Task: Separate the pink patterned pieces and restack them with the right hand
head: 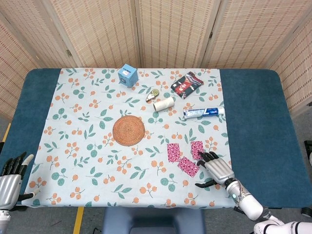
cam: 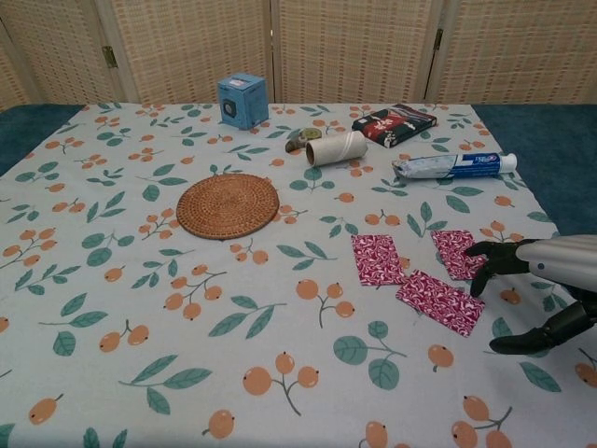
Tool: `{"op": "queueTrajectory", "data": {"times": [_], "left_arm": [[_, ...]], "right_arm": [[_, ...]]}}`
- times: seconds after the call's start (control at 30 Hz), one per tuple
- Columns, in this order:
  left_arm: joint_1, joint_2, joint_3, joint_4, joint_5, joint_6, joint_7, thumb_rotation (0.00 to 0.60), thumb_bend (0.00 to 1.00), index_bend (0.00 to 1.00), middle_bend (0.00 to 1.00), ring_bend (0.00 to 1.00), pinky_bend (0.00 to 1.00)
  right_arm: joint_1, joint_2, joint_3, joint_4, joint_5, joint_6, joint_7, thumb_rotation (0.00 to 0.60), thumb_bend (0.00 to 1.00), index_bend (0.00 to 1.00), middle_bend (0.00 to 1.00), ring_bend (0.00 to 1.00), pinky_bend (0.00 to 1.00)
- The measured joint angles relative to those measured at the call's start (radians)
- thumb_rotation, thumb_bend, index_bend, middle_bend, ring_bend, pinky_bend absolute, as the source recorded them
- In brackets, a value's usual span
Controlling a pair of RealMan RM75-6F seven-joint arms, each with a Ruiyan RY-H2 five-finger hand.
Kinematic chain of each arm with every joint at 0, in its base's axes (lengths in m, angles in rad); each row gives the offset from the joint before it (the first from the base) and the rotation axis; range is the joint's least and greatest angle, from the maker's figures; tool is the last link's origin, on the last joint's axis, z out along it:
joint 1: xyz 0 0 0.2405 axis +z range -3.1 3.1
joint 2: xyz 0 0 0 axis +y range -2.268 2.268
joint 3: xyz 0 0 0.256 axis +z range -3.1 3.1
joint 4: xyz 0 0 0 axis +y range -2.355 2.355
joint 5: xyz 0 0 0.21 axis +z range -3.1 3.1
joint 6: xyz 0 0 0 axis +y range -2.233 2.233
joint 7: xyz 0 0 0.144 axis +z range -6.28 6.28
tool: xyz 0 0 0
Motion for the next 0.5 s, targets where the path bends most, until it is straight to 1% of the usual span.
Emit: {"op": "queueTrajectory", "data": {"times": [0.5], "left_arm": [[0.005,-0.005,0.001,0.013,-0.004,0.001,-0.012,0.6,0.17,0.11,0.0,0.08,0.0]], "right_arm": [[0.002,0.02,-0.018,-0.084,-0.088,-0.021,-0.006,0.236,0.21,0.26,0.03,0.0,0.0]]}}
